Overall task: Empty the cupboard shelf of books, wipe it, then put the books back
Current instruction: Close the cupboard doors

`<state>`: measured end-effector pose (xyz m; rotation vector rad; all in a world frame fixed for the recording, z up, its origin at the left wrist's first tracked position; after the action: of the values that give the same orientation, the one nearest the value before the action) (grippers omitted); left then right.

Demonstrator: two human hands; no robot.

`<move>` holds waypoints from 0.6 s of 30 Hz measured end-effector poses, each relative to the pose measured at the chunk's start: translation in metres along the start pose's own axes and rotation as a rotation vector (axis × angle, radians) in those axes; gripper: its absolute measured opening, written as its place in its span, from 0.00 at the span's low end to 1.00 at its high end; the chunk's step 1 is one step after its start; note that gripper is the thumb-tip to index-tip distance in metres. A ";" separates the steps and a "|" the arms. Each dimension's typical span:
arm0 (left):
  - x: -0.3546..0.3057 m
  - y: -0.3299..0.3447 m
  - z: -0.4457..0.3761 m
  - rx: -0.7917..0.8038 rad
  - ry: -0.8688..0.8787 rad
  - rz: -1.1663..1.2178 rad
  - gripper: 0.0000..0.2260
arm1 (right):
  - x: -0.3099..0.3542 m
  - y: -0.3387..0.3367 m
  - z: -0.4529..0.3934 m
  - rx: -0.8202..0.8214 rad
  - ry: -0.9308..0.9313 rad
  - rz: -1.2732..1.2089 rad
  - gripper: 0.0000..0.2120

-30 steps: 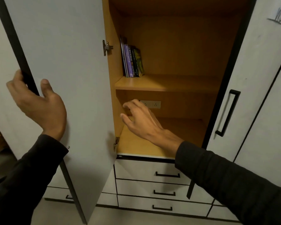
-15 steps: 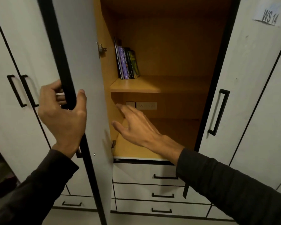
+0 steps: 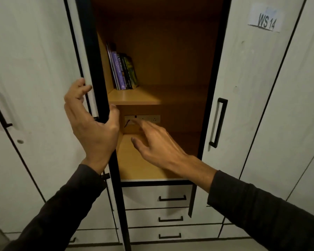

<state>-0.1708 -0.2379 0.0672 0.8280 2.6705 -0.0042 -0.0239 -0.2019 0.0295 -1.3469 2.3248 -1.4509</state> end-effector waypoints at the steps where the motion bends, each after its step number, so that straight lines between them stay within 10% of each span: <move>1: -0.002 0.006 0.001 0.021 -0.024 0.032 0.24 | -0.008 -0.004 0.001 0.000 0.021 0.010 0.27; 18: -0.036 0.092 0.026 0.164 -0.066 -0.043 0.30 | -0.144 -0.120 0.010 -0.538 0.373 0.287 0.20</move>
<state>-0.0841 -0.1835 0.0636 0.8036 2.6519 -0.2599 0.1439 -0.1252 0.0642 -0.8026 3.1525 -1.1078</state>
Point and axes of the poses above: each hand's wrist, its own z-axis away from the middle knuckle, its own y-axis out of the palm, x = y × z, the point moved 5 cm from there along -z, towards the middle knuckle, and after that the axes turned 4 degrees about y, right-handed, at the moved point
